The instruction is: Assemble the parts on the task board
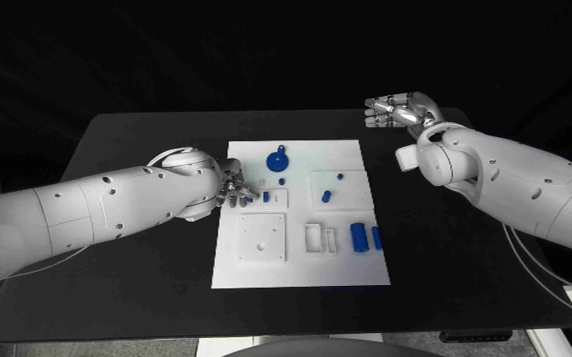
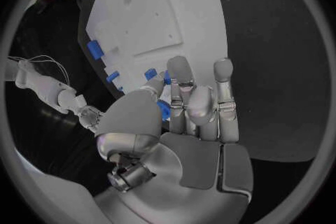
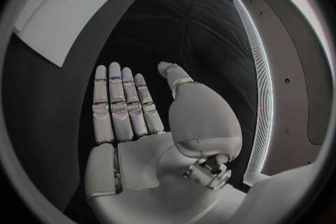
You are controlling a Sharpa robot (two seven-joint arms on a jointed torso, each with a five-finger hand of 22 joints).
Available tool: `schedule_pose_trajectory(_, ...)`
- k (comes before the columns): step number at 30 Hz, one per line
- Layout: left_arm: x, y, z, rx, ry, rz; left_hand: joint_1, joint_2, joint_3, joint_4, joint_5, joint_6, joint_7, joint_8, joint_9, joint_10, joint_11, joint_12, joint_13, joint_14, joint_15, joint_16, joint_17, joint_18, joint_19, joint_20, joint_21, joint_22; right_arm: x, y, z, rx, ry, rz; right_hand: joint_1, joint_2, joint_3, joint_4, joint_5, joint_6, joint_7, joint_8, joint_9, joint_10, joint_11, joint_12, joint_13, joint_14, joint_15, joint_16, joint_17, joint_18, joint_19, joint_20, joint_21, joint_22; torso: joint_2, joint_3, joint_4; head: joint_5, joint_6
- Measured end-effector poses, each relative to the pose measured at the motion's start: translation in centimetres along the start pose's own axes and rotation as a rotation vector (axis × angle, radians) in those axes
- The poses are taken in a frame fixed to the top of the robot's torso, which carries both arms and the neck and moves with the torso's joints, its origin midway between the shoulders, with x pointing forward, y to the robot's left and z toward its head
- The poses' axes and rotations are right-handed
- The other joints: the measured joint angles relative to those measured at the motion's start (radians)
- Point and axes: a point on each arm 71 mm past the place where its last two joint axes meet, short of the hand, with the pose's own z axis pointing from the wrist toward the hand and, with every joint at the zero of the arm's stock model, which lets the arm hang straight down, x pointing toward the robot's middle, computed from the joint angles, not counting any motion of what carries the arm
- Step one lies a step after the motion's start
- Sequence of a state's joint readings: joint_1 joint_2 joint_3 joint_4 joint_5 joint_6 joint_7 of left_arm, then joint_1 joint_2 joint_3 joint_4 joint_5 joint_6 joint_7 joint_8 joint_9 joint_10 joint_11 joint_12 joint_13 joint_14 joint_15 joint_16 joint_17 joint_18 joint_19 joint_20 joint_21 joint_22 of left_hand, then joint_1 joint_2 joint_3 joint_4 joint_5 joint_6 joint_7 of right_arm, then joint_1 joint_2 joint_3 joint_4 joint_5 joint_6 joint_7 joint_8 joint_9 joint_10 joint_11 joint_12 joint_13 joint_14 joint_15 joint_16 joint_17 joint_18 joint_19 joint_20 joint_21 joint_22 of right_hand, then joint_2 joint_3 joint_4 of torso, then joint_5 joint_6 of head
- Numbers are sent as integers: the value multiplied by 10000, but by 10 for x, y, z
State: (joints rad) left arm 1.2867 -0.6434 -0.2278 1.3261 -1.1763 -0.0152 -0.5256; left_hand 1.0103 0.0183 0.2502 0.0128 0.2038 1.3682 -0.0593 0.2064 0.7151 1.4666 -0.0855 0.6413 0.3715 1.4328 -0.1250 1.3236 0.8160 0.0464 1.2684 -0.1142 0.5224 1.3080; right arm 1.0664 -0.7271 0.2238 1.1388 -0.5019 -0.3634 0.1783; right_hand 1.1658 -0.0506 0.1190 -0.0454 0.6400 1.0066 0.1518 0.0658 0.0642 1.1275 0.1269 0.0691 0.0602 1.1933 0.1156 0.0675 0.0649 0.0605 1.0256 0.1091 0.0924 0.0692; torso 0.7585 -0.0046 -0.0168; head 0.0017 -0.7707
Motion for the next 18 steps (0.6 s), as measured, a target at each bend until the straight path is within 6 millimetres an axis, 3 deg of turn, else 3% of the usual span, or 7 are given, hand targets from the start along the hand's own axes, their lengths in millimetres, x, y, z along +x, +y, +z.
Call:
schedule_pose_trajectory(7,1,1,0,-40,11,-2,-114,-114,-128,283,-159,-19,-20,0,0,0,0,0,-23,0,0,0,-38,-1,0,0,-24,-1,0,0,0,1,0,1,0,0,0,0,0,0,0,0,0,0,0,0,0,0,0,0,0,0,0,0,0,0,1,-4,-1,-1,4)
schedule_pose_trajectory(11,2,3,1,-131,21,-9,-236,-233,-245,680,-1249,-19,-20,0,0,0,0,0,-24,0,0,0,-56,-1,0,0,-24,-2,0,0,0,2,0,2,3,3,0,0,0,0,0,0,0,0,0,0,0,0,0,0,0,0,0,0,0,0,1,-3,-1,-5,4)
schedule_pose_trajectory(14,4,6,2,-231,39,-10,-455,-570,-317,1155,-1525,3,1,0,1,0,0,0,-56,0,0,0,-56,0,0,0,-24,-2,0,0,0,3,0,3,3,3,0,0,-1,0,0,0,0,0,0,0,0,0,0,0,0,0,0,0,0,0,1,-3,-1,-6,4)
schedule_pose_trajectory(15,4,6,2,-253,33,-15,-469,-762,-249,1359,-1531,21,19,0,1,0,0,0,-74,0,0,0,-56,-1,17,-17,-24,-2,0,0,0,4,0,3,3,3,0,0,-1,0,0,0,0,0,0,0,0,0,0,0,0,0,0,0,0,0,2,-3,-1,-7,9)
schedule_pose_trajectory(16,4,6,2,-269,25,-19,-330,-1168,52,1884,-1532,23,21,0,-3,0,0,0,-119,0,0,0,-53,0,59,-59,-24,-3,0,0,0,4,-1,3,3,3,0,0,-1,0,0,0,0,0,0,0,0,0,0,0,0,0,0,0,0,0,3,-3,-2,-9,11)
schedule_pose_trajectory(18,6,7,3,-298,29,-21,-296,-1528,145,2328,-1529,67,46,23,-12,0,0,0,-152,35,-35,0,-46,-1,74,-74,-23,-3,0,0,0,4,-1,3,3,3,0,0,-1,0,0,0,0,0,0,0,0,0,0,0,0,0,0,0,0,0,4,-2,-4,-19,13)
